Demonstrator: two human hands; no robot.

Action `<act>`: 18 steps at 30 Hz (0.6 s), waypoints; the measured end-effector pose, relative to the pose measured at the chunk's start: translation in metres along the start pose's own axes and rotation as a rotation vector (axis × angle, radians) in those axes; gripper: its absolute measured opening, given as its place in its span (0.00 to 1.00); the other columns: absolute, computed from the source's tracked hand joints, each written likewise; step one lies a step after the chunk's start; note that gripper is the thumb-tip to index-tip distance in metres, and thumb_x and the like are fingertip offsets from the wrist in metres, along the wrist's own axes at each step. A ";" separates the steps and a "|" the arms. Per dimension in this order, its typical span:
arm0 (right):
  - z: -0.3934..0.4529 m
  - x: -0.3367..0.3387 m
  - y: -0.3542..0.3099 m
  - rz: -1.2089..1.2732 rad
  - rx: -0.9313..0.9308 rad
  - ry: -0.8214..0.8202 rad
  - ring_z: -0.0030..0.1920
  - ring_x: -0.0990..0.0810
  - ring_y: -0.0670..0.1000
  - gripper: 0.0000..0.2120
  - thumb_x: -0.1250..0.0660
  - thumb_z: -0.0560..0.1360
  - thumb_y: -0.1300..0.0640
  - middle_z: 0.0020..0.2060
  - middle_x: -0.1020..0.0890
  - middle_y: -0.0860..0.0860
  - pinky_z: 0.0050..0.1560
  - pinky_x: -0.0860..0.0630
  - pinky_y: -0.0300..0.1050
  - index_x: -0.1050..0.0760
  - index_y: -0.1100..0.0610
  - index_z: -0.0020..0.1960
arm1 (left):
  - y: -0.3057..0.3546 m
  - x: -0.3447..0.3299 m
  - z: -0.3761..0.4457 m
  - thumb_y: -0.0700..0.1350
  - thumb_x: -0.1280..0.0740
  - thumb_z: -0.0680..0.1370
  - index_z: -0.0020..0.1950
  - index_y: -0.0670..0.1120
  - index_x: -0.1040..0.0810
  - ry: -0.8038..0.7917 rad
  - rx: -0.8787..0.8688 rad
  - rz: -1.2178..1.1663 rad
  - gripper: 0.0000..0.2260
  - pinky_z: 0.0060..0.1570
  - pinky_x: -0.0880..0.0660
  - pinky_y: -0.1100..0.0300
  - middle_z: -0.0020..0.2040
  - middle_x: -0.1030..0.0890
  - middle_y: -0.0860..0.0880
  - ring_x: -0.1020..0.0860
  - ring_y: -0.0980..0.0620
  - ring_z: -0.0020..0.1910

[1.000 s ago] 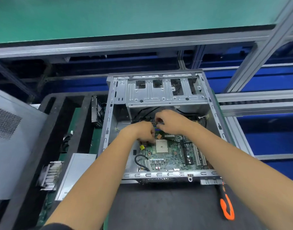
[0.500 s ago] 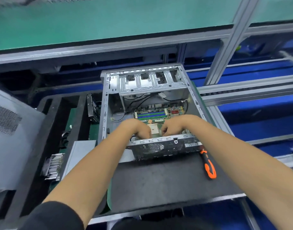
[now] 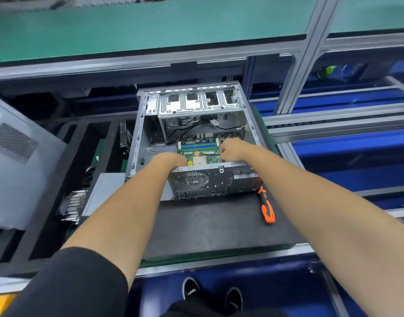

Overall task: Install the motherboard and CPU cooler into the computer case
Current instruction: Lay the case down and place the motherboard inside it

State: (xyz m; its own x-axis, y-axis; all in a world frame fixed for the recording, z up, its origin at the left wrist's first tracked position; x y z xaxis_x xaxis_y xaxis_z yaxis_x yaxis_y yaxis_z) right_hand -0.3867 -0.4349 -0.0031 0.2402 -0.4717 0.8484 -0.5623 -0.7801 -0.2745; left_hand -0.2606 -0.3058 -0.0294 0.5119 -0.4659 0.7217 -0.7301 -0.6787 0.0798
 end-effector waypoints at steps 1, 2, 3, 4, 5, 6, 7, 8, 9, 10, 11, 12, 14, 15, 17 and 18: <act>-0.002 0.002 0.000 0.014 -0.002 0.017 0.28 0.43 0.51 0.20 0.42 0.78 0.65 0.27 0.41 0.53 0.30 0.44 0.44 0.42 0.57 0.30 | 0.000 0.000 -0.001 0.44 0.48 0.81 0.70 0.44 0.31 0.000 -0.015 0.013 0.18 0.50 0.27 0.54 0.70 0.31 0.43 0.24 0.42 0.56; -0.004 0.003 0.000 0.015 -0.003 0.016 0.28 0.45 0.50 0.20 0.42 0.78 0.65 0.27 0.43 0.52 0.30 0.45 0.44 0.44 0.56 0.30 | 0.000 0.000 -0.001 0.42 0.48 0.80 0.65 0.44 0.28 0.004 -0.035 0.035 0.16 0.47 0.27 0.55 0.66 0.29 0.41 0.23 0.43 0.50; -0.007 0.003 0.000 0.014 -0.008 0.005 0.28 0.46 0.50 0.20 0.42 0.78 0.65 0.27 0.43 0.52 0.30 0.45 0.44 0.44 0.55 0.30 | 0.000 0.000 0.000 0.40 0.48 0.80 0.59 0.42 0.26 0.010 -0.058 0.056 0.14 0.42 0.28 0.56 0.61 0.27 0.39 0.24 0.45 0.42; -0.005 0.001 0.001 0.028 -0.021 -0.007 0.28 0.46 0.50 0.20 0.42 0.78 0.64 0.27 0.44 0.51 0.30 0.45 0.44 0.44 0.55 0.30 | -0.001 0.000 0.002 0.38 0.48 0.79 0.55 0.39 0.26 0.007 -0.073 0.061 0.13 0.38 0.30 0.58 0.56 0.27 0.36 0.28 0.47 0.36; -0.004 -0.002 0.003 0.035 -0.033 -0.018 0.29 0.46 0.50 0.20 0.41 0.79 0.64 0.27 0.43 0.52 0.31 0.45 0.44 0.42 0.56 0.30 | -0.002 0.000 0.003 0.37 0.47 0.78 0.53 0.37 0.26 -0.002 -0.088 0.055 0.12 0.36 0.31 0.58 0.53 0.28 0.33 0.31 0.48 0.33; -0.002 -0.003 0.004 0.042 -0.044 -0.032 0.28 0.44 0.51 0.19 0.41 0.79 0.63 0.27 0.41 0.53 0.31 0.43 0.44 0.37 0.59 0.30 | -0.002 0.000 0.003 0.37 0.46 0.77 0.50 0.35 0.26 -0.011 -0.112 0.063 0.10 0.37 0.32 0.57 0.61 0.31 0.31 0.33 0.48 0.33; -0.002 -0.004 0.003 0.048 -0.048 -0.056 0.28 0.38 0.54 0.16 0.41 0.79 0.63 0.28 0.36 0.56 0.31 0.38 0.44 0.29 0.66 0.33 | -0.002 0.001 0.002 0.36 0.45 0.77 0.45 0.37 0.27 -0.012 -0.145 0.084 0.08 0.40 0.32 0.56 0.50 0.30 0.31 0.33 0.47 0.34; 0.000 -0.005 0.001 0.078 -0.048 -0.089 0.32 0.29 0.59 0.15 0.42 0.79 0.63 0.33 0.27 0.63 0.35 0.29 0.48 0.24 0.74 0.44 | -0.001 0.001 0.001 0.35 0.44 0.77 0.42 0.40 0.28 -0.012 -0.177 0.112 0.07 0.43 0.31 0.54 0.42 0.34 0.43 0.33 0.47 0.36; 0.003 -0.004 0.000 0.087 -0.038 -0.110 0.42 0.22 0.64 0.16 0.41 0.79 0.62 0.45 0.22 0.69 0.46 0.23 0.55 0.25 0.75 0.54 | 0.000 0.001 0.001 0.35 0.44 0.77 0.41 0.42 0.29 -0.008 -0.203 0.139 0.07 0.45 0.31 0.53 0.41 0.29 0.41 0.32 0.47 0.38; 0.005 -0.004 0.000 0.084 -0.018 -0.119 0.48 0.20 0.63 0.17 0.41 0.79 0.61 0.54 0.22 0.70 0.54 0.23 0.58 0.26 0.74 0.58 | 0.001 0.001 0.001 0.34 0.44 0.76 0.40 0.43 0.29 -0.011 -0.220 0.155 0.08 0.46 0.30 0.53 0.39 0.29 0.45 0.32 0.47 0.38; 0.007 -0.003 -0.001 0.073 0.004 -0.119 0.47 0.20 0.60 0.16 0.39 0.79 0.60 0.56 0.22 0.69 0.53 0.23 0.58 0.25 0.73 0.58 | 0.001 0.000 0.003 0.34 0.44 0.76 0.41 0.43 0.28 -0.020 -0.232 0.173 0.08 0.45 0.31 0.54 0.37 0.30 0.46 0.32 0.48 0.37; 0.009 -0.002 -0.003 0.052 0.020 -0.117 0.41 0.21 0.57 0.15 0.38 0.78 0.59 0.51 0.21 0.66 0.45 0.21 0.53 0.23 0.71 0.56 | 0.001 0.000 0.004 0.34 0.43 0.76 0.42 0.42 0.27 -0.032 -0.248 0.198 0.08 0.44 0.31 0.54 0.37 0.31 0.46 0.32 0.48 0.37; 0.013 -0.001 -0.004 0.025 0.025 -0.129 0.30 0.30 0.51 0.14 0.36 0.77 0.59 0.39 0.24 0.58 0.31 0.30 0.42 0.23 0.70 0.55 | 0.000 0.000 0.007 0.33 0.43 0.75 0.42 0.40 0.26 -0.056 -0.267 0.230 0.08 0.41 0.33 0.56 0.39 0.33 0.45 0.32 0.48 0.37; 0.016 -0.001 -0.004 0.029 0.027 -0.143 0.28 0.34 0.50 0.15 0.36 0.78 0.58 0.37 0.26 0.56 0.29 0.33 0.41 0.23 0.70 0.55 | -0.001 0.001 0.008 0.33 0.42 0.75 0.37 0.42 0.28 -0.058 -0.282 0.248 0.08 0.38 0.35 0.56 0.37 0.33 0.46 0.34 0.48 0.35; 0.021 -0.004 -0.004 0.046 0.032 -0.173 0.31 0.33 0.50 0.13 0.35 0.78 0.57 0.39 0.25 0.55 0.31 0.32 0.42 0.21 0.67 0.53 | -0.002 0.003 0.009 0.34 0.40 0.73 0.30 0.45 0.35 -0.059 -0.316 0.264 0.13 0.33 0.41 0.58 0.32 0.36 0.48 0.41 0.50 0.30; 0.023 -0.005 -0.004 0.041 0.041 -0.185 0.33 0.31 0.51 0.09 0.35 0.78 0.58 0.41 0.23 0.54 0.33 0.31 0.43 0.20 0.63 0.49 | -0.003 0.004 0.011 0.34 0.41 0.73 0.29 0.45 0.39 -0.061 -0.332 0.253 0.15 0.31 0.44 0.58 0.30 0.39 0.49 0.44 0.51 0.30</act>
State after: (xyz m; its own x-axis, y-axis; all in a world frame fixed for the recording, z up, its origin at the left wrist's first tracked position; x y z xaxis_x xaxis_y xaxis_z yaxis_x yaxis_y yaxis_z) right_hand -0.3676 -0.4388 -0.0168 0.3615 -0.5678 0.7396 -0.5427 -0.7731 -0.3283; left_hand -0.2515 -0.3116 -0.0345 0.3161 -0.6341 0.7057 -0.9375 -0.3229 0.1298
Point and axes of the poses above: each hand's wrist, its own z-axis towards the middle knuckle, its own x-axis out of the back of the hand, y = z × x, the point moved 4 cm from there along z, towards the middle knuckle
